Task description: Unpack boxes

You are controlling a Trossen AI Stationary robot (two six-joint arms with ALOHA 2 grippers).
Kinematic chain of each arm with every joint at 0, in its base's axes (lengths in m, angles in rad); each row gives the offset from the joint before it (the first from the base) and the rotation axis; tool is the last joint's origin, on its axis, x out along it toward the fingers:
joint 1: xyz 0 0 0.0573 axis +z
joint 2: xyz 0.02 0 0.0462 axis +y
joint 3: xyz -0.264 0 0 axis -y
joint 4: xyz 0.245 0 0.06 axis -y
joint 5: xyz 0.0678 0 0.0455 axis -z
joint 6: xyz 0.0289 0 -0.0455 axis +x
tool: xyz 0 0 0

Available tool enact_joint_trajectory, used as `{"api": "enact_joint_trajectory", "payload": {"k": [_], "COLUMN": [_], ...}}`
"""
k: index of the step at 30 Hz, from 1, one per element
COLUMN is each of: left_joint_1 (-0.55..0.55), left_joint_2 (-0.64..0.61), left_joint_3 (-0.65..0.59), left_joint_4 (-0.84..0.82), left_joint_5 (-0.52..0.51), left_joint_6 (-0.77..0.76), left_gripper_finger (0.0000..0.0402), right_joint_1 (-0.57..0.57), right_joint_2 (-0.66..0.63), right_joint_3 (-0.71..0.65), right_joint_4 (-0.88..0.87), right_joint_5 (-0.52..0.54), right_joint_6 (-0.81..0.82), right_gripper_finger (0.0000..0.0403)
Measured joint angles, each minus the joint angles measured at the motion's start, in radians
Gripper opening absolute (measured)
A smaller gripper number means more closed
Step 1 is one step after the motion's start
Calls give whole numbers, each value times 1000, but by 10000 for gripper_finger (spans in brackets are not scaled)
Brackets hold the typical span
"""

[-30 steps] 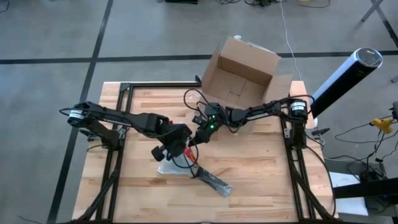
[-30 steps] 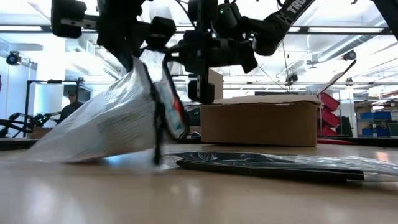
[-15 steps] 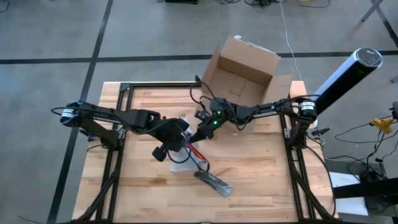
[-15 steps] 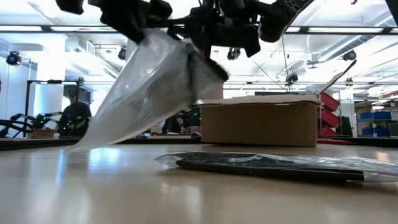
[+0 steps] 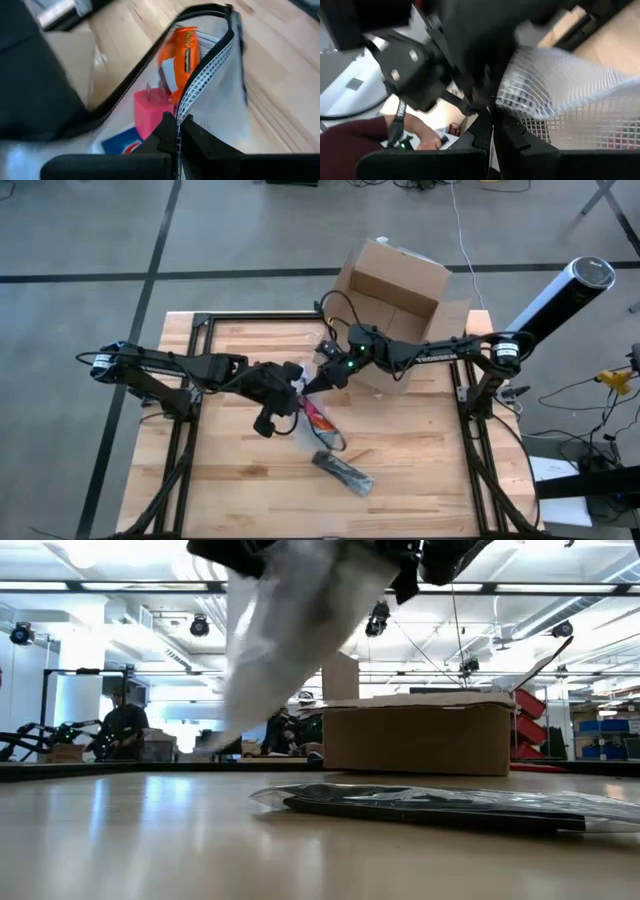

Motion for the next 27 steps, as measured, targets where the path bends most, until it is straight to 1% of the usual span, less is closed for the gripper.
{"api": "enact_joint_trajectory", "payload": {"k": [5, 10, 14, 19, 23, 27], "left_joint_1": [0, 1, 0, 0, -3, -3], "left_joint_2": [0, -2, -1, -1, -1, -4], "left_joint_3": [0, 0, -8, -67, -125, -161], "left_joint_4": [85, 126, 134, 140, 152, 165], "left_joint_5": [-12, -53, -58, -70, -70, -58], "left_joint_6": [-31, -70, -71, -97, -136, -172], "left_gripper_finger": [0, 0, 0, 0, 0, 0], "right_joint_1": [-9, -23, -48, -93, -118, -123], "right_joint_2": [-2, -10, -31, -77, -88, -86], "right_joint_3": [95, 184, 230, 231, 230, 224], "right_joint_4": [-38, -144, -327, -584, -806, -948], "right_joint_5": [-4, 0, 17, 95, 148, 162], "right_joint_6": [6, -42, -143, -290, -407, -490], "right_gripper_finger": [0, 0, 0, 0, 0, 0]}}
